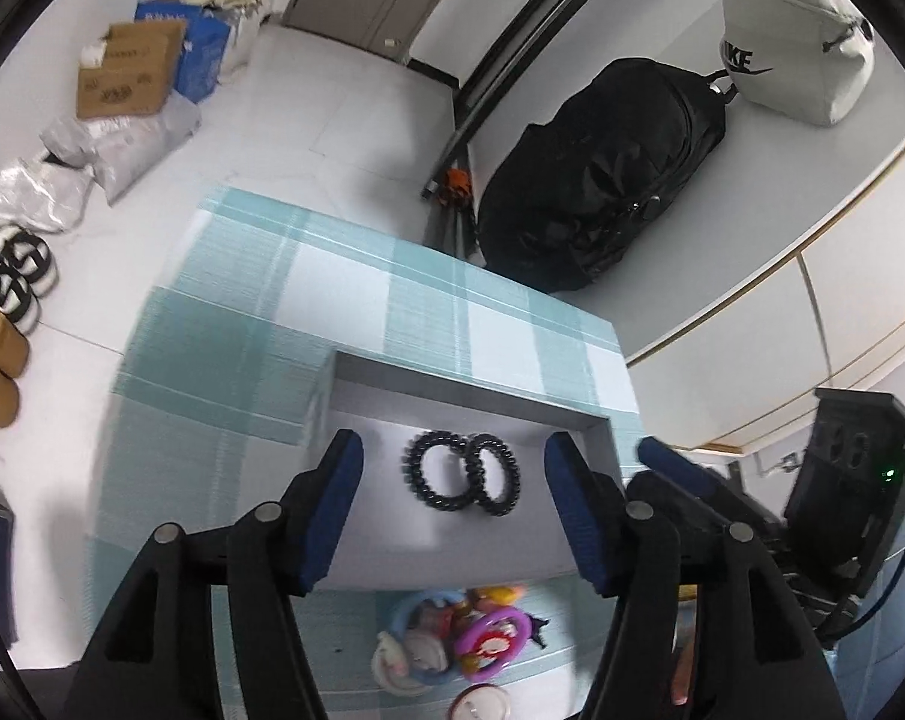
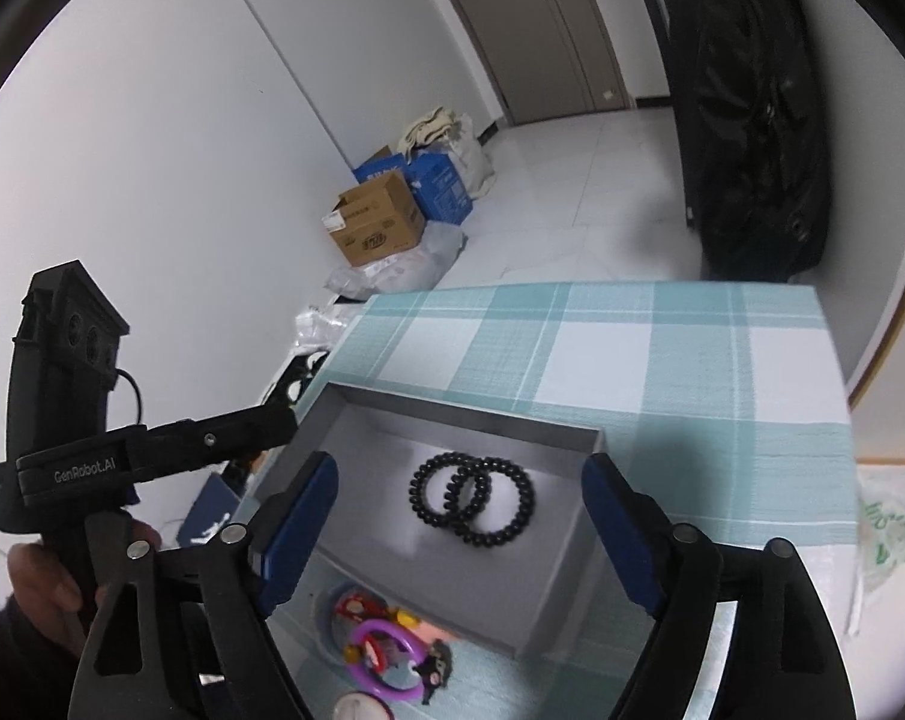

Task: Organize jewelry
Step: 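Lower both bracelets into the grey box and open both tools, then withdraw both tools from the box back toward the jewelry pile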

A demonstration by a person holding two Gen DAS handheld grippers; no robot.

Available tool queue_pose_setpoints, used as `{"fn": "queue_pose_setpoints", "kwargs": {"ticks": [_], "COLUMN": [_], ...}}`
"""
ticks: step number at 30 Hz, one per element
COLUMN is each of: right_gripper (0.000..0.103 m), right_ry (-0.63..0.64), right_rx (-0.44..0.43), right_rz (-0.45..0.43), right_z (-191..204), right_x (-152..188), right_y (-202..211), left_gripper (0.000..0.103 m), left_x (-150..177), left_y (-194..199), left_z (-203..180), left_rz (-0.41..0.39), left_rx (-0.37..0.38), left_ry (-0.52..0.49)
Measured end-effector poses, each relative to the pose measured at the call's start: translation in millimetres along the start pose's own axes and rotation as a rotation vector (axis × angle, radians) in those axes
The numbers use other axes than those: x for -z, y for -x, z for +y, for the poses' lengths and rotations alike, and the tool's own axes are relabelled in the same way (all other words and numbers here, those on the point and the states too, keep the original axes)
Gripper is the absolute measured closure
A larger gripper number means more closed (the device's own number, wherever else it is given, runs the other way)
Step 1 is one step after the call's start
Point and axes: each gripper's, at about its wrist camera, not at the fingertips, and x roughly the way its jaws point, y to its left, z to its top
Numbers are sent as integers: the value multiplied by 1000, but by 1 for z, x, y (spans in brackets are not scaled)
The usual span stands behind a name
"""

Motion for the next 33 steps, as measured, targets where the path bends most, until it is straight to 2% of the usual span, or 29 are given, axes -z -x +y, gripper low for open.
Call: {"fn": "queue_pose_setpoints", "kwargs": {"ticks": [10,12,14,17,25,33], "right_gripper": [2,1,0,0,0,0], "right_ry": [80,90,98,107,132,156], "right_rx": [43,57,71,90,137,159], "right_rz": [-81,-90,-94,-90,-67,-1], "right_z": [20,22,25,26,28,33], "right_x": [17,21,27,36,52,69], "right_y": [28,30,34,36,39,32], "left_gripper": [45,43,35,33,33,32], "left_x": [24,29,35,45,63,79], "left_y": [20,22,24,26,28,26], "left_z": [-23,-25,-27,-28,-30,-13], "left_rz": [-113,-128,-143,-151,-149,-83], "left_rx": [-170,-204,-242,-283,-293,-269], "left_ry": [-150,-176,-197,-228,-240,-158]}}
